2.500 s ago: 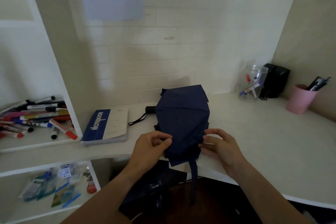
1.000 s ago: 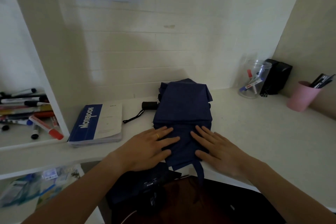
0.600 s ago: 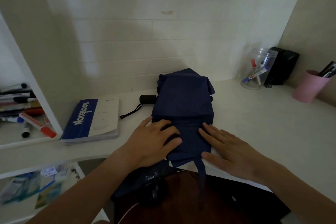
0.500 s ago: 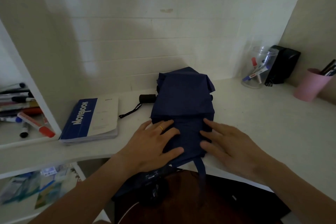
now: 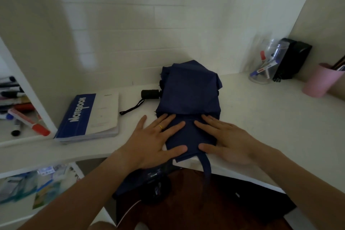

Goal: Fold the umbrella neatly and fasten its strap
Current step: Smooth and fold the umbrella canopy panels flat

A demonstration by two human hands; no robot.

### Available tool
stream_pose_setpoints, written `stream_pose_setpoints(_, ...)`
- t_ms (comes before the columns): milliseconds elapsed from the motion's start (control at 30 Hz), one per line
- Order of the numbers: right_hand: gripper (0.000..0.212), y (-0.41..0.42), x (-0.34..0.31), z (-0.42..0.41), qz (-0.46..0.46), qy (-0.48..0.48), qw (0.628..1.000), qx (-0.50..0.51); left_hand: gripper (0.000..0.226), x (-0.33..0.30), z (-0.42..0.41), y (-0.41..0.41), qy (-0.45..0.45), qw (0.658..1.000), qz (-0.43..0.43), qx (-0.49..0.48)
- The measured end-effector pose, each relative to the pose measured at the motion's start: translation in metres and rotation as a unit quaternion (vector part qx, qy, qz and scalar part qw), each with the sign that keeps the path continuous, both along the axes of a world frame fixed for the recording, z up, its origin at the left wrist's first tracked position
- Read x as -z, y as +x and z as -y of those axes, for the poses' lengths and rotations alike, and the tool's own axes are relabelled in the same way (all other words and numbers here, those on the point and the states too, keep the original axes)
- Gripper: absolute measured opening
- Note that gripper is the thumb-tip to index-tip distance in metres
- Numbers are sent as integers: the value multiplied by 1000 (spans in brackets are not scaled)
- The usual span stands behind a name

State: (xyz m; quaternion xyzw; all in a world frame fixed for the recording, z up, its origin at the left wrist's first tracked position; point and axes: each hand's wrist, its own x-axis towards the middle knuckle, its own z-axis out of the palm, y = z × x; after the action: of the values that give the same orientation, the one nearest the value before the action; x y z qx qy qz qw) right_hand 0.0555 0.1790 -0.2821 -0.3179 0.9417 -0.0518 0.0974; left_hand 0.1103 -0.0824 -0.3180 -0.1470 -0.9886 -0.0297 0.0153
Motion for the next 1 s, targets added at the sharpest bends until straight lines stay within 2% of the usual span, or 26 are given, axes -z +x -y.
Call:
stream_pose_setpoints(67, 60, -3, -9, 0, -55, -174, 981, 68, 76, 1, 0, 2, 4, 1000, -12, 6)
stream_pose_setpoints(133, 31, -17, -22, 2, -126, -355, 910, 176, 76, 4, 0, 4, 12, 1000, -25, 6)
stream_pose_setpoints(167, 22, -27, -31, 4, -133, -404, 874, 237, 77, 5, -1, 4, 15, 999, -30, 7)
stream_pose_setpoints(233, 18, -44, -47, 9, -73, -448, 835, 309, 76, 7, -1, 5, 22, 999, -40, 9)
stream_pose_setpoints(333, 23, -58, -64, 20, 88, -499, 807, 303, 76, 8, -1, 6, 37, 998, -56, 15)
stream_pose_setpoints(400, 25, -59, -73, 26, 125, -512, 802, 281, 76, 7, -2, 8, 38, 997, -69, 19)
stream_pose_setpoints(533, 27, -58, -81, 26, 134, -553, 783, 250, 76, 4, -2, 10, 39, 995, -89, 28)
stream_pose_setpoints(667, 23, -46, -83, 16, 134, -562, 792, 197, 72, 13, 0, 8, 59, 981, -179, 53)
stream_pose_setpoints(800, 26, -26, -73, -1, 141, -577, 788, 160, 70, 13, -2, 9, 68, 968, -231, 64)
stream_pose_setpoints(867, 25, -13, -62, -7, 151, -575, 792, 139, 67, 11, -3, 15, 110, 959, -257, 51)
stream_pose_setpoints(933, 23, -3, -46, -11, 158, -571, 795, 128, 63, 4, -9, 24, 196, 943, -270, -16)
stream_pose_setpoints(1000, 23, 5, -29, -14, 176, -569, 793, 128, 55, -9, -17, 31, 354, 890, -264, -111)
